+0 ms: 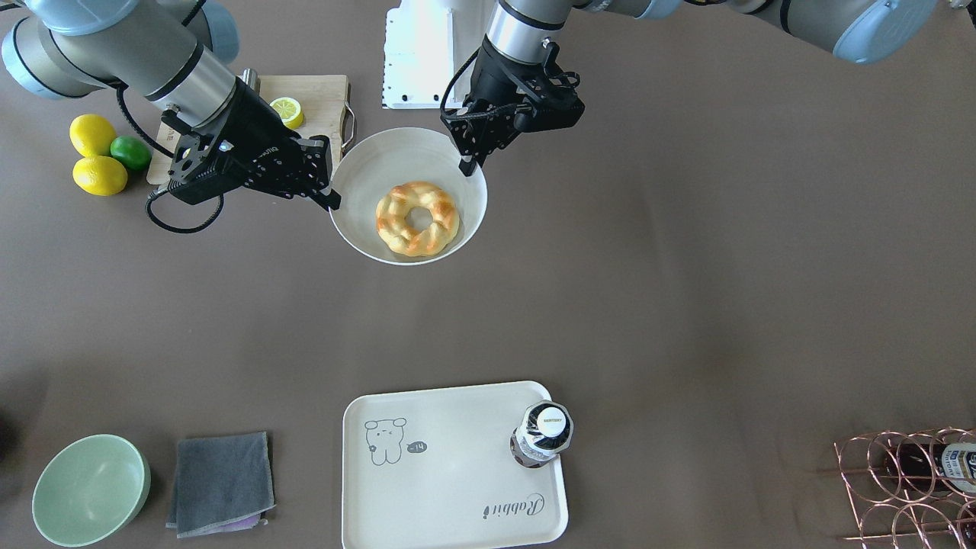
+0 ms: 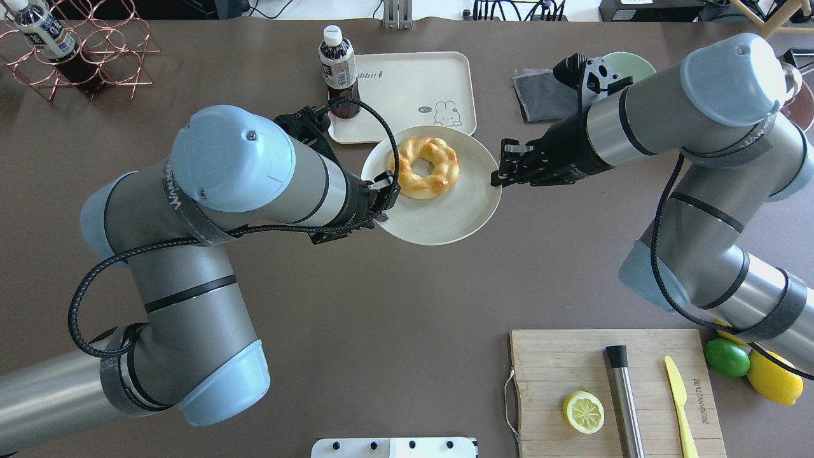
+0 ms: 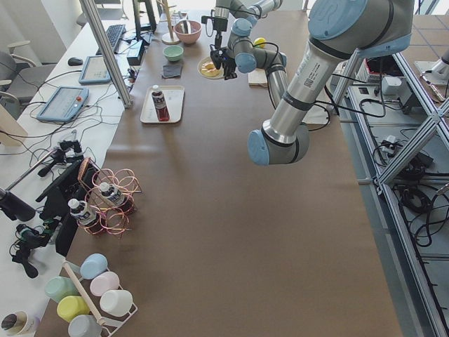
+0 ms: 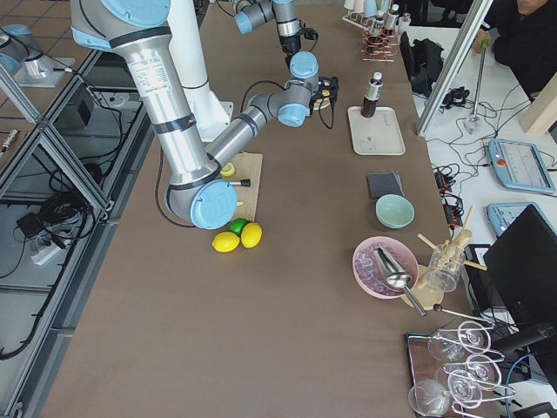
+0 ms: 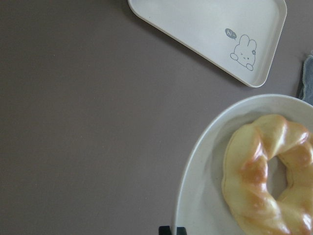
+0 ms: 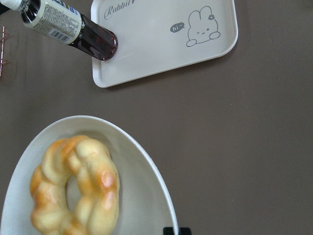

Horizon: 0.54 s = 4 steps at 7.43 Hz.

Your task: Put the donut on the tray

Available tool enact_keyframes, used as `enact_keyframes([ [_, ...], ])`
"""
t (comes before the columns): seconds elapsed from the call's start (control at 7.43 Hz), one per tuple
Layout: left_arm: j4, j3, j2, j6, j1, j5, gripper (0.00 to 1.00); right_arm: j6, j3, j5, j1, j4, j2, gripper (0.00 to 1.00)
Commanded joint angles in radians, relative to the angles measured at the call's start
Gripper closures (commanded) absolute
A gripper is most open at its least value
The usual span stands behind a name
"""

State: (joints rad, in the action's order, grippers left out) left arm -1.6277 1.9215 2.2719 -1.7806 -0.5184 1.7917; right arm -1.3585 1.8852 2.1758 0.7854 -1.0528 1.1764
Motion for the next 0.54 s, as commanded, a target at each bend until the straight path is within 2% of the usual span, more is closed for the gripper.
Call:
enact_keyframes([
  [0.0,-0.001,-0.002,0.0,0.0,0.0,-0.003,0.02,0.001,-0.003,-0.059,-0.028,-0.003,-0.003,1.0],
  [0.4,-0.001,0.005,0.001,0.001,-0.002,0.0,0.02,0.002,-0.029,-0.086,-0.037,-0.01,0.0,1.0],
])
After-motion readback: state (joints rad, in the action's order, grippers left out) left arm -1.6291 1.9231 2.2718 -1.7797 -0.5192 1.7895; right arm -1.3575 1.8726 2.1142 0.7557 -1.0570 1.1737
